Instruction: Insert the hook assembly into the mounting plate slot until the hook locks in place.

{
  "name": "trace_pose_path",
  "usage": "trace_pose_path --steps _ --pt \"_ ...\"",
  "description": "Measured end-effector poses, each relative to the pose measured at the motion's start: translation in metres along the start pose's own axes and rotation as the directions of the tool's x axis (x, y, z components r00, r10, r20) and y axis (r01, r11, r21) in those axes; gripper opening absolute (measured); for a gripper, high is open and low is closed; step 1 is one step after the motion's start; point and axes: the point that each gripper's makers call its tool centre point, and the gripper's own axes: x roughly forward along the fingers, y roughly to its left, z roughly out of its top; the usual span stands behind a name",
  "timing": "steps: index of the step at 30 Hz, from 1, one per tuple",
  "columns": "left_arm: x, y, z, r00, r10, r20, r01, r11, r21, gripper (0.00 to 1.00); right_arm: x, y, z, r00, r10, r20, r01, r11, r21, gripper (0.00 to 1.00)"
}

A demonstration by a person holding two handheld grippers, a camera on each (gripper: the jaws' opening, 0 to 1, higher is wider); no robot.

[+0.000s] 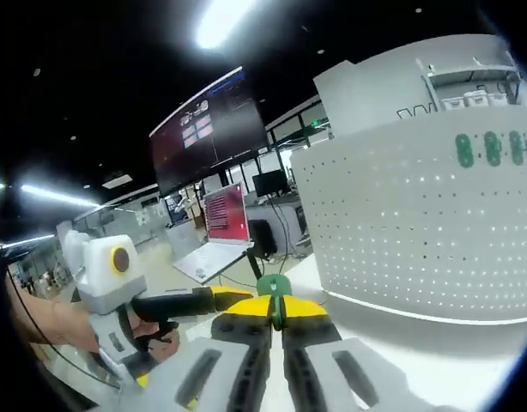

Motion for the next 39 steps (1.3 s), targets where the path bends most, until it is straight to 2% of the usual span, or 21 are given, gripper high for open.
trace_pose_path --steps 8,12,18,21,28,34,36,37,38,39 --pt "-0.002 0.004 0.003 1.0 0.015 0.007 -0.014 1.0 -0.015 1.0 -0.006 -0.033 0.02 0.988 -0.125 0.087 0.13 0.99 -0.053 0.0" --pt "-0.002 0.008 0.002 1.0 0.027 0.002 -0.027 0.999 -0.016 1.0 -0.014 -0.061 0.037 0.971 -0.193 0.143 0.203 0.978 -0.056 0.0" --pt "-0.003 0.011 0.001 0.999 0.04 -0.008 -0.04 0.999 -0.027 0.99 -0.03 -0.109 0.055 0.938 -0.294 0.185 0.309 0.949 -0.06 0.0" --pt "-0.003 0.011 0.001 0.999 0.043 -0.007 -0.043 0.998 -0.035 0.99 -0.041 -0.138 0.068 0.909 -0.355 0.218 0.376 0.925 -0.061 0.0" --pt "-0.002 0.011 -0.002 0.999 0.039 -0.019 -0.04 0.999 -0.035 0.98 -0.061 -0.186 0.087 0.854 -0.449 0.263 0.477 0.878 -0.05 0.0" --pt "0.0 0.012 -0.006 0.999 0.037 -0.036 -0.038 0.999 -0.037 0.98 -0.073 -0.214 0.095 0.819 -0.499 0.283 0.532 0.845 -0.051 0.0" --pt "0.001 0.013 -0.007 0.999 0.036 -0.041 -0.038 0.999 -0.038 0.97 -0.08 -0.226 0.096 0.801 -0.524 0.288 0.558 0.829 -0.041 0.0" --pt "0.001 0.013 -0.007 0.998 0.037 -0.043 -0.039 0.998 -0.039 0.97 -0.085 -0.233 0.099 0.785 -0.542 0.299 0.575 0.818 -0.025 0.0" --pt "0.001 0.014 -0.008 0.998 0.039 -0.046 -0.041 0.998 -0.039 0.97 -0.087 -0.237 0.099 0.781 -0.549 0.299 0.581 0.814 -0.021 0.0" --pt "0.001 0.014 -0.008 0.998 0.039 -0.047 -0.041 0.998 -0.04 0.97 -0.093 -0.244 0.101 0.764 -0.567 0.307 0.598 0.802 -0.007 0.0"
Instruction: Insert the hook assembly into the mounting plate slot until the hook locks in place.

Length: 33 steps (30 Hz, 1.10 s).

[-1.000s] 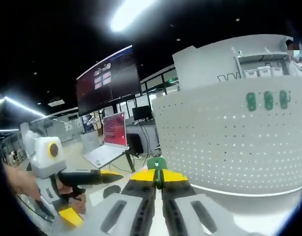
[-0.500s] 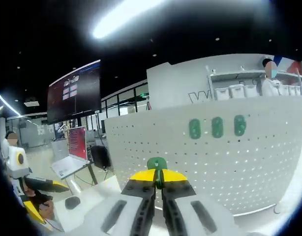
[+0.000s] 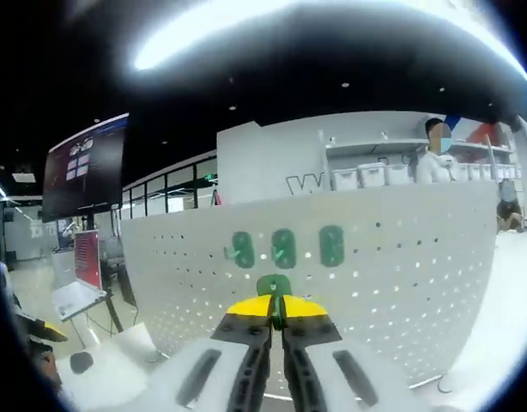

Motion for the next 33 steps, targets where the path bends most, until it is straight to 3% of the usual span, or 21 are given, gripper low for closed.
trace_pose_path --steps 11,19,27,33 --pt "0.001 0.009 -0.003 1.0 0.007 -0.025 -0.007 1.0 0.0 0.96 0.008 -0.048 0.008 0.995 -0.096 0.021 0.096 0.995 0.02 0.0" --pt "0.005 0.012 0.003 1.0 0.004 -0.017 -0.004 1.0 0.002 0.96 0.014 -0.065 0.021 0.991 -0.122 0.046 0.121 0.992 0.017 0.0" --pt "0.006 0.013 -0.003 0.999 0.005 -0.036 -0.005 1.0 -0.005 0.96 0.027 -0.078 0.04 0.986 -0.142 0.087 0.139 0.989 0.04 0.0" --pt "0.005 0.018 -0.005 0.999 0.015 -0.045 -0.016 1.0 -0.006 0.96 0.033 -0.083 0.041 0.983 -0.154 0.098 0.148 0.987 0.063 0.0"
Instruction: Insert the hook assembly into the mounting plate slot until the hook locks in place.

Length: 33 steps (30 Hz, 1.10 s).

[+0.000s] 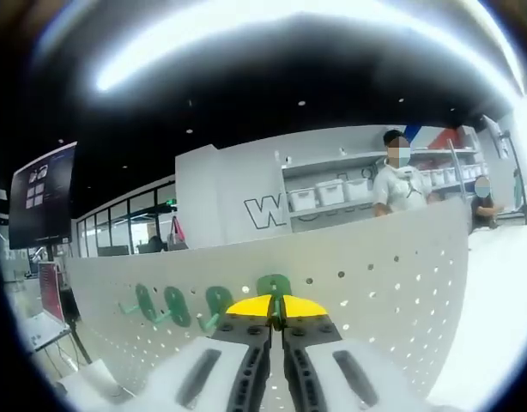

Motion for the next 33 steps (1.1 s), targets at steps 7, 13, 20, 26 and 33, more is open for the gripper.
trace_pose_path --steps 7,13,20,26,33 --pt "0.0 0.003 -0.002 1.0 0.007 -0.009 -0.007 1.0 -0.003 0.94 0.003 -0.004 -0.005 1.0 -0.009 0.006 0.009 1.0 0.018 0.0" --pt "-0.001 0.005 -0.003 1.0 0.01 -0.026 -0.01 1.0 0.007 0.94 0.006 -0.004 -0.008 1.0 -0.004 0.019 0.004 1.0 0.007 0.0" --pt "-0.002 0.01 -0.004 0.999 0.022 -0.036 -0.022 1.0 0.009 0.94 0.008 -0.006 -0.006 0.999 -0.009 0.042 0.009 1.0 0.016 0.0" --pt "-0.001 0.009 -0.006 0.999 0.02 -0.037 -0.02 1.0 0.003 0.94 0.007 -0.004 -0.006 0.998 -0.013 0.057 0.012 1.0 0.017 0.0" --pt "-0.003 0.011 -0.007 0.999 0.025 -0.041 -0.025 1.0 0.004 0.93 0.008 -0.004 -0.006 0.998 -0.023 0.05 0.023 1.0 0.015 0.0"
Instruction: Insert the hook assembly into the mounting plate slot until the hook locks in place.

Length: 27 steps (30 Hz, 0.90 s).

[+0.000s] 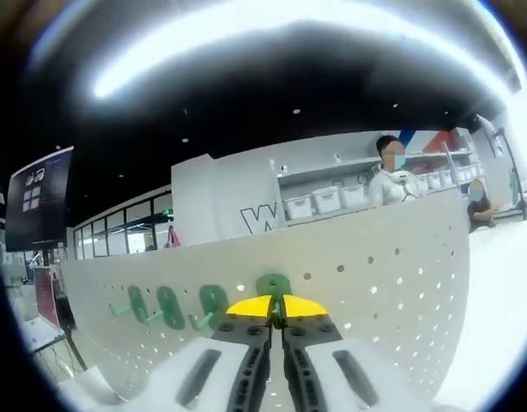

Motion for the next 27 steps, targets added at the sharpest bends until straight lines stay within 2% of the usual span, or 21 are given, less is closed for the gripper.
trace_pose_path --steps 5,7,14,19,20,22,25,27 --pt "-0.001 0.0 0.001 1.0 0.002 0.003 -0.002 1.0 0.0 0.93 0.004 0.0 -0.001 0.999 -0.017 -0.029 0.017 1.0 0.014 0.0" --pt "-0.001 0.0 0.0 1.0 0.002 0.003 -0.002 1.0 -0.001 0.93 0.006 0.0 -0.002 0.999 -0.023 -0.044 0.022 0.999 -0.024 0.0" --pt "-0.002 0.0 -0.001 1.0 0.005 0.002 -0.005 1.0 -0.003 0.93 0.008 -0.003 -0.003 0.999 -0.023 -0.044 0.023 1.0 -0.003 0.0" --pt "-0.004 0.001 -0.003 1.0 0.01 0.001 -0.01 1.0 -0.008 0.94 0.005 -0.002 -0.002 0.998 -0.029 -0.055 0.028 0.999 -0.02 0.01" --pt "-0.004 0.001 -0.003 1.0 0.01 0.0 -0.01 1.0 -0.009 0.94 0.004 -0.001 0.002 0.999 -0.026 -0.037 0.026 1.0 -0.007 0.01" --pt "-0.005 0.001 -0.002 1.0 0.012 0.003 -0.012 1.0 -0.008 0.94 0.002 0.0 0.007 0.999 -0.025 -0.033 0.024 1.0 -0.003 0.06" --pt "-0.006 0.002 -0.001 1.0 0.015 0.006 -0.015 1.0 -0.006 0.94 -0.001 0.003 0.017 1.0 -0.015 -0.023 0.014 0.999 -0.042 0.09" --pt "-0.008 0.003 0.0 1.0 0.019 0.007 -0.019 1.0 -0.002 0.94 -0.006 0.004 0.023 1.0 -0.013 -0.018 0.012 0.999 -0.053 0.17"
